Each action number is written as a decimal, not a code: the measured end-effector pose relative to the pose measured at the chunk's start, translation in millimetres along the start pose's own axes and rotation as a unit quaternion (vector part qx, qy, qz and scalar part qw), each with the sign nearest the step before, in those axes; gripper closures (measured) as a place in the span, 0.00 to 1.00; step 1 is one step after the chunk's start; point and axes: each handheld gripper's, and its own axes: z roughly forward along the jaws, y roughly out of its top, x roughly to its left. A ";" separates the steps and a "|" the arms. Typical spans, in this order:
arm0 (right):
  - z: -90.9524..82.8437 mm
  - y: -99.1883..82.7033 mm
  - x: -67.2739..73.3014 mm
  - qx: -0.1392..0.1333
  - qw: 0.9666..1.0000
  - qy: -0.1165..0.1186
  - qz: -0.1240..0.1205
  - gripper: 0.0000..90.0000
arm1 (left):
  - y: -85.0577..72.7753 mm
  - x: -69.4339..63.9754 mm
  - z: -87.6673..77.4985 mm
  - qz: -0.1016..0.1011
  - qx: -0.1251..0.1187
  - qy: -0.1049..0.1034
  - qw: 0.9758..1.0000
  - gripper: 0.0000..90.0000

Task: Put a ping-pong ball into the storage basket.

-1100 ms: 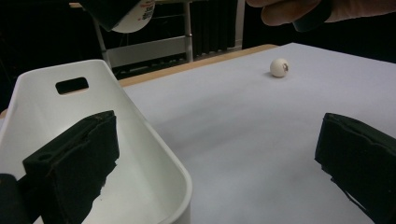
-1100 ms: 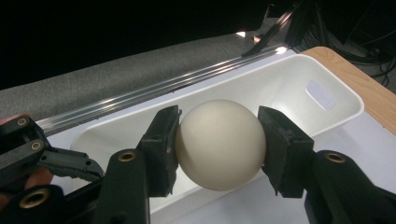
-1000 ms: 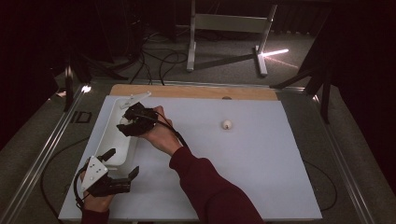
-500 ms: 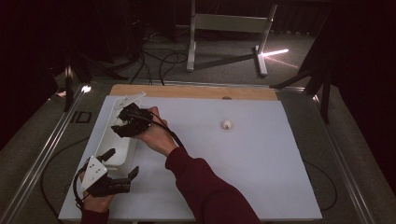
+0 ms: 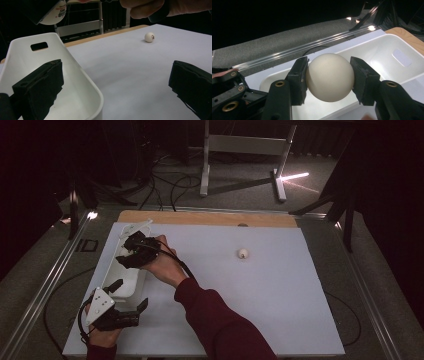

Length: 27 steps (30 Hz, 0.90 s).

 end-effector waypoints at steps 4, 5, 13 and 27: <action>1.1 0.9 1.5 -0.001 1.000 0.004 -0.002 0.55 | 0.0 0.0 -0.1 -0.001 -0.001 0.000 1.000 0.00; 1.4 1.3 2.1 -0.001 1.000 0.004 -0.002 0.55 | 0.0 0.0 -0.1 -0.001 -0.001 0.000 1.000 0.00; 2.0 3.9 3.2 -0.005 1.000 0.010 0.010 0.24 | 0.0 0.1 -0.2 0.000 0.000 0.001 1.000 0.00; -4.4 0.8 0.2 0.011 1.000 0.003 0.008 0.11 | 0.0 0.1 -0.2 0.001 0.000 0.001 1.000 0.00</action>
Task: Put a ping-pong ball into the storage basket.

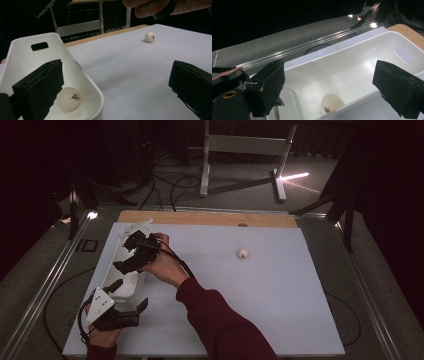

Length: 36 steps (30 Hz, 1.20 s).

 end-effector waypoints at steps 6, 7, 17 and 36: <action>-3.8 -3.9 -3.1 0.002 1.000 -0.001 -0.002 0.11 | 0.1 0.0 0.1 0.001 0.000 0.000 1.000 0.00; -4.4 -4.7 -3.8 0.002 1.000 -0.001 -0.002 0.11 | 0.1 -0.1 0.1 0.001 0.000 0.000 1.000 0.00; -14.8 -13.1 -13.3 0.005 1.000 -0.013 -0.001 0.10 | -0.1 -0.4 0.8 0.002 0.002 0.001 1.000 0.00; -29.5 -23.8 -28.1 0.003 0.999 -0.031 0.008 0.10 | -0.1 -0.2 2.0 0.001 0.003 -0.001 1.000 0.00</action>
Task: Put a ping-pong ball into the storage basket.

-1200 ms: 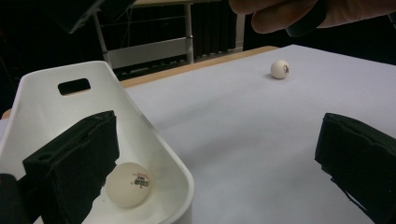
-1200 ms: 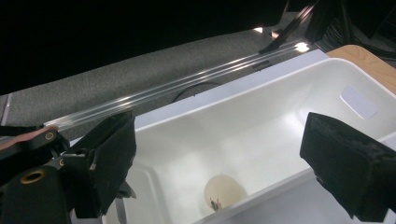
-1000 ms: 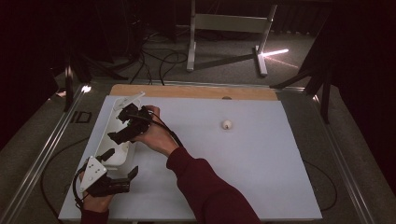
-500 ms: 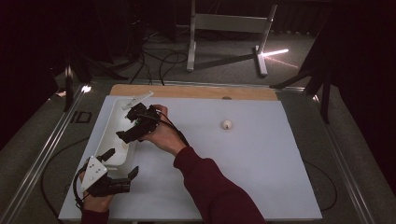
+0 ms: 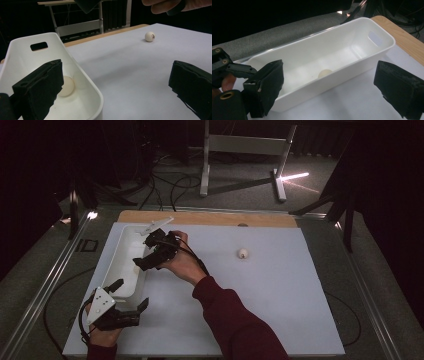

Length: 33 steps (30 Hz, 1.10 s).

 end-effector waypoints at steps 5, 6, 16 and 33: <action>-5.3 -2.6 -5.7 -0.003 1.000 -0.005 0.006 0.10 | 0.2 0.1 -0.2 0.000 -0.001 0.000 1.000 0.00; -6.4 -3.3 -7.0 -0.005 1.000 -0.006 0.007 0.10 | 0.2 0.1 -0.1 0.000 -0.001 0.000 1.000 0.00; -17.1 -9.4 -16.3 -0.010 1.000 -0.016 0.014 0.10 | 0.3 -0.6 0.2 0.001 0.000 -0.001 1.000 0.00; -34.3 -25.3 -34.1 -0.015 0.998 -0.036 0.041 0.10 | 0.1 -1.2 0.7 0.001 0.001 -0.002 1.000 0.00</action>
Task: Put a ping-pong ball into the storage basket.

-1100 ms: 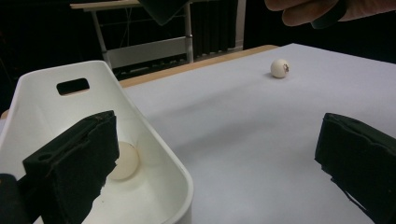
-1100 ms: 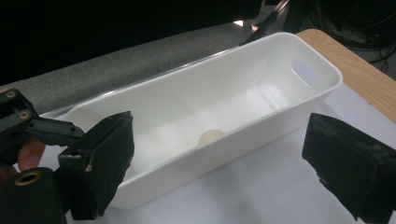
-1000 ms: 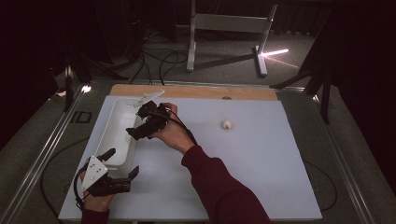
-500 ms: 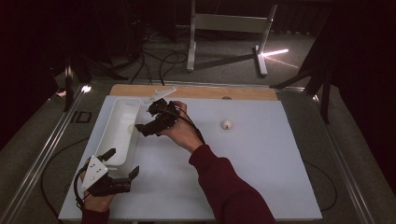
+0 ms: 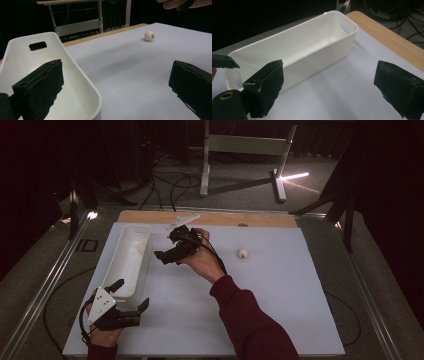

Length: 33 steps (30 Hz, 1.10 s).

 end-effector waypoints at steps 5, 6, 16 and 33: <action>-6.0 -6.6 -8.1 -0.002 1.000 -0.009 0.008 0.10 | -0.1 0.0 0.1 -0.001 0.000 0.000 1.000 0.00; -7.2 -7.8 -9.9 -0.001 1.000 -0.011 0.008 0.10 | -0.1 0.0 0.2 -0.001 0.000 0.000 1.000 0.00; -18.1 -17.3 -22.6 -0.005 1.000 -0.023 0.020 0.10 | -0.2 0.4 -0.1 0.000 0.003 0.001 1.000 0.00; -34.1 -33.6 -41.9 -0.005 0.999 -0.042 0.034 0.10 | -0.4 0.7 0.0 -0.001 0.002 0.003 1.000 0.00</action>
